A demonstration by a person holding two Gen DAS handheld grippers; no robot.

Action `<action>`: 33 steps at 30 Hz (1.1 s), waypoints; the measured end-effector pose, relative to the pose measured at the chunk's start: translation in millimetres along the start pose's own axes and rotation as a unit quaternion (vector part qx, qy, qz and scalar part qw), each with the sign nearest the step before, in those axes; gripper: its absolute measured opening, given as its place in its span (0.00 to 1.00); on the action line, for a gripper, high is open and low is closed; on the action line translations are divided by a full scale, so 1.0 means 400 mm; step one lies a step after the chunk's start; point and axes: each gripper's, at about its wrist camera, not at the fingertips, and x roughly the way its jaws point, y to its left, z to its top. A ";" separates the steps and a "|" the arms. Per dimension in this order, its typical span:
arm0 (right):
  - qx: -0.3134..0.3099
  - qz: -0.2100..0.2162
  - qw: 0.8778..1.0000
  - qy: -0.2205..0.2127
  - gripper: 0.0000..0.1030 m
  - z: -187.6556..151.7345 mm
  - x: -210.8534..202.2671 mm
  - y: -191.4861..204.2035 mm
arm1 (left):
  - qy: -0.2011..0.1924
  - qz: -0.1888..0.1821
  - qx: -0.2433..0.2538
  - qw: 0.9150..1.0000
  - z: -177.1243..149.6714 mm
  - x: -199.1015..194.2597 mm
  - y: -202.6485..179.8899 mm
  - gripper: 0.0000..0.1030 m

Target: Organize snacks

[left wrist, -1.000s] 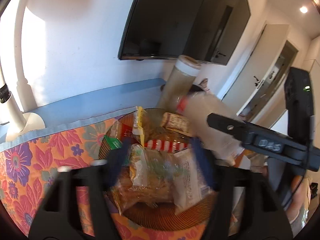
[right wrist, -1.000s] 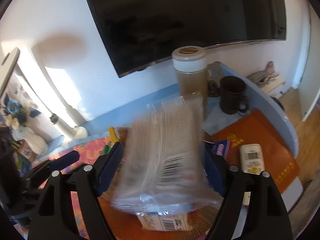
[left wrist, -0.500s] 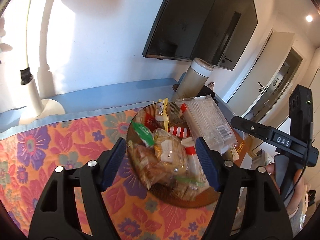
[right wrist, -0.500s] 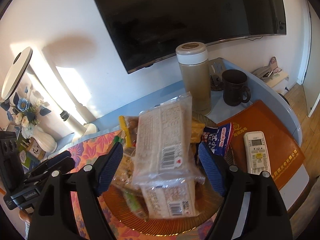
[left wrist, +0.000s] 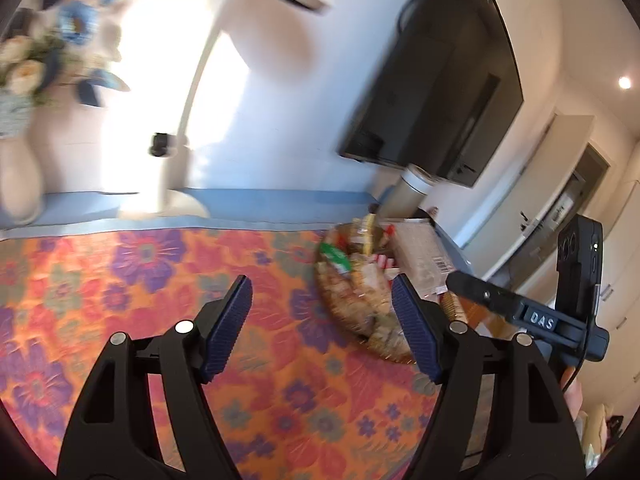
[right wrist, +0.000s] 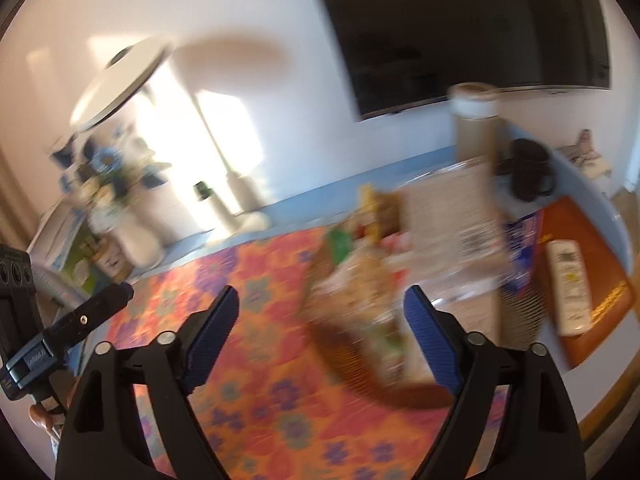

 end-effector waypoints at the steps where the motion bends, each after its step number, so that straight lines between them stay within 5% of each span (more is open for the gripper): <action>1: -0.011 0.004 1.000 0.002 0.84 -0.016 0.001 0.032 | -0.004 0.021 0.005 1.000 -0.013 -0.028 0.015 0.73; 6: -0.069 0.049 0.996 0.028 0.87 -0.127 0.041 0.220 | -0.012 0.156 -0.012 0.988 -0.098 -0.123 0.135 0.75; 14: -0.121 0.072 0.988 0.070 0.87 -0.321 0.167 0.409 | -0.005 0.255 -0.027 0.967 -0.252 -0.173 0.268 0.75; 23: -0.161 -0.028 0.986 0.012 0.87 -0.381 0.259 0.388 | -0.016 0.315 -0.037 0.948 -0.343 -0.125 0.351 0.75; 33: -0.150 -0.030 0.988 0.009 0.92 -0.392 0.300 0.342 | -0.028 0.324 -0.026 0.945 -0.344 -0.125 0.348 0.85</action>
